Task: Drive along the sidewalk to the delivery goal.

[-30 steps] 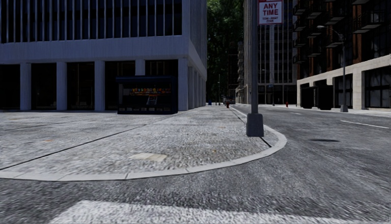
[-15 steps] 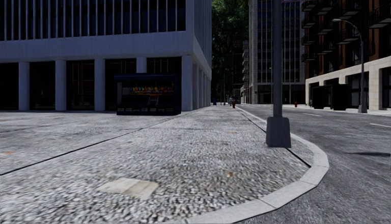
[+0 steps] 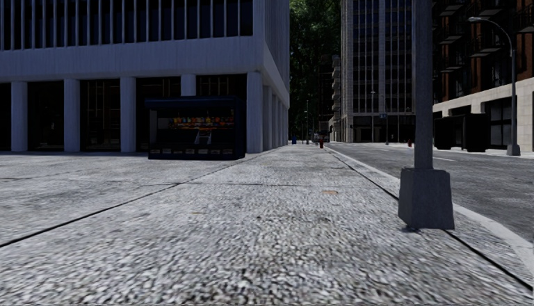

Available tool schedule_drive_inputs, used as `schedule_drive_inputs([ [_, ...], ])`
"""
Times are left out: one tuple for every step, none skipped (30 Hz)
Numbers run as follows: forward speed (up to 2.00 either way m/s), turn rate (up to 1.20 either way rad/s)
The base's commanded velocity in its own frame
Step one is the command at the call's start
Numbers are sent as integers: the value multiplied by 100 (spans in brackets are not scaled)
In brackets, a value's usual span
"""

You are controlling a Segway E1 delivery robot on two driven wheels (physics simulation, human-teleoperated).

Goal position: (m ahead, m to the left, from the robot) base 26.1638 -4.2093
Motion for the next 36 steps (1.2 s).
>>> schedule_drive_inputs([
  [200,0],
  [200,0],
  [200,0],
  [200,0],
  [200,0],
  [200,0],
  [200,0],
  [200,0],
  [200,0],
  [200,0],
  [200,0],
  [200,0],
  [200,0],
  [200,0],
  [200,0],
  [200,0],
  [200,0],
  [200,0],
  [200,0],
  [200,0],
  [200,0],
  [200,0],
  [200,0],
  [200,0],
  [200,0],
  [200,0],
  [200,0],
  [200,0],
  [200,0],
  [200,0],
  [200,0],
  [200,0],
  [200,0],
  [200,0],
  [200,0],
  [200,0],
])
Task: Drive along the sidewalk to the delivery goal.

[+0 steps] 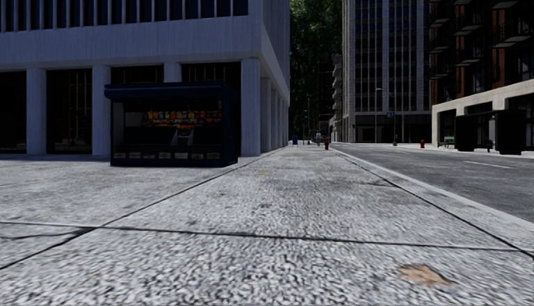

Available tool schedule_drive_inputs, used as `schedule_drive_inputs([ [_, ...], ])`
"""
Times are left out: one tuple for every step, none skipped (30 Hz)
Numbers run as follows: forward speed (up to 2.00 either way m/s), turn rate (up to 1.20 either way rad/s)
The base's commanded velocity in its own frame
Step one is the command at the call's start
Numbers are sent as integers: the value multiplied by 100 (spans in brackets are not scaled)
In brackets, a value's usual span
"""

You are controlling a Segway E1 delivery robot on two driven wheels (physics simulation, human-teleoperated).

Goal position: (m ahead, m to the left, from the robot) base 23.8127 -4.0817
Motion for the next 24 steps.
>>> schedule_drive_inputs([
  [200,-11],
  [200,-34],
  [200,-41],
  [200,-41],
  [200,-31],
  [200,-11],
  [200,-11],
  [200,0],
  [200,0],
  [200,0],
  [200,0],
  [200,0],
  [200,0],
  [200,0],
  [200,0],
  [200,0],
  [200,0],
  [200,0],
  [200,0],
  [200,0],
  [200,0],
  [200,0],
  [200,-6],
  [200,-6],
])
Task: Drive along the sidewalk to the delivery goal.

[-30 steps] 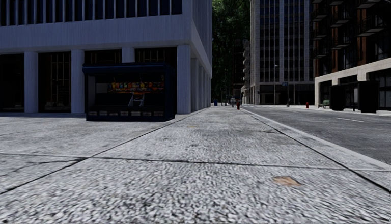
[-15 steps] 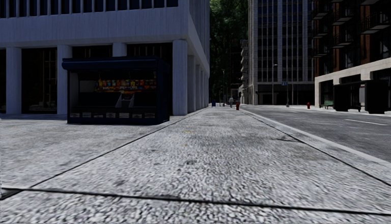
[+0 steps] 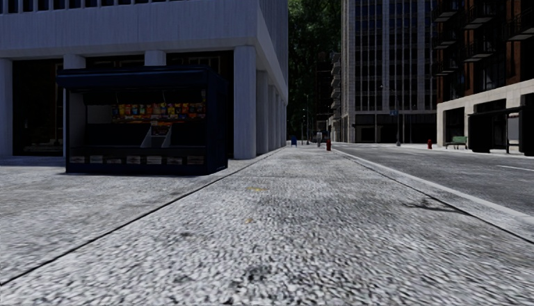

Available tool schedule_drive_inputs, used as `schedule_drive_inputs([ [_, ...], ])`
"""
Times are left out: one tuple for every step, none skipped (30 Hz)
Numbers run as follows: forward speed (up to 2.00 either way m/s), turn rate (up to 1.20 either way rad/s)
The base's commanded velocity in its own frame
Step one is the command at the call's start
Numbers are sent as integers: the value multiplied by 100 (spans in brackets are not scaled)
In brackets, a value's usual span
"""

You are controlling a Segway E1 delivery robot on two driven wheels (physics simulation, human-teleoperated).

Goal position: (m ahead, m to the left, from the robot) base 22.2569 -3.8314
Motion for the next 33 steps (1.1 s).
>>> schedule_drive_inputs([
  [200,-30],
  [200,-39],
  [200,-40],
  [200,-40],
  [200,-34],
  [200,-10],
  [200,0],
  [200,0],
  [200,0],
  [200,0],
  [200,0],
  [200,0],
  [200,0],
  [200,0],
  [200,0],
  [200,0],
  [200,0],
  [200,-7],
  [200,-29],
  [200,-42],
  [200,-42],
  [200,-45],
  [200,-46],
  [200,-46],
  [200,-46],
  [200,-46],
  [200,-46],
  [200,-46],
  [200,-46],
  [200,-41],
  [200,-23],
  [200,-4],
  [200,-4],
])
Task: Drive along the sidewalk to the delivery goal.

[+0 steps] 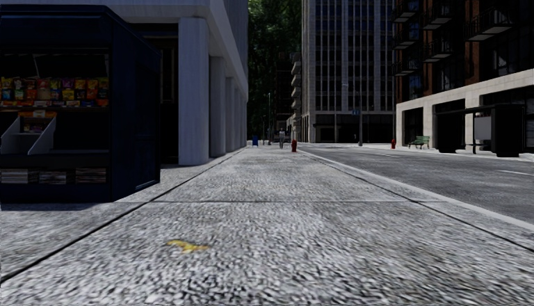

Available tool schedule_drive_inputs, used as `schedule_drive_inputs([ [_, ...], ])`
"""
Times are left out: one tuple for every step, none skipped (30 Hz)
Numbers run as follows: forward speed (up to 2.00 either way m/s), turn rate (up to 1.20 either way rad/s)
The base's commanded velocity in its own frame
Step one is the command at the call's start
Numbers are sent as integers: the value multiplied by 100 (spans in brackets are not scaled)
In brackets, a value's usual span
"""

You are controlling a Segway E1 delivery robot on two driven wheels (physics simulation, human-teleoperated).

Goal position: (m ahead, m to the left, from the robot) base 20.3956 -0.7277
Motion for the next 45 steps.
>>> schedule_drive_inputs([
  [200,0],
  [200,0],
  [200,0],
  [200,0],
  [200,0],
  [200,0],
  [200,0],
  [200,0],
  [200,0],
  [200,0],
  [200,0],
  [200,0],
  [200,0],
  [200,0],
  [200,0],
  [200,0],
  [200,0],
  [200,0],
  [200,0],
  [200,0],
  [200,0],
  [200,0],
  [200,0],
  [200,0],
  [200,0],
  [200,0],
  [200,0],
  [200,0],
  [200,0],
  [200,0],
  [200,0],
  [200,0],
  [200,0],
  [200,0],
  [200,0],
  [200,0],
  [200,0],
  [200,0],
  [200,0],
  [200,0],
  [200,0],
  [200,0],
  [200,0],
  [200,0],
  [200,0],
])
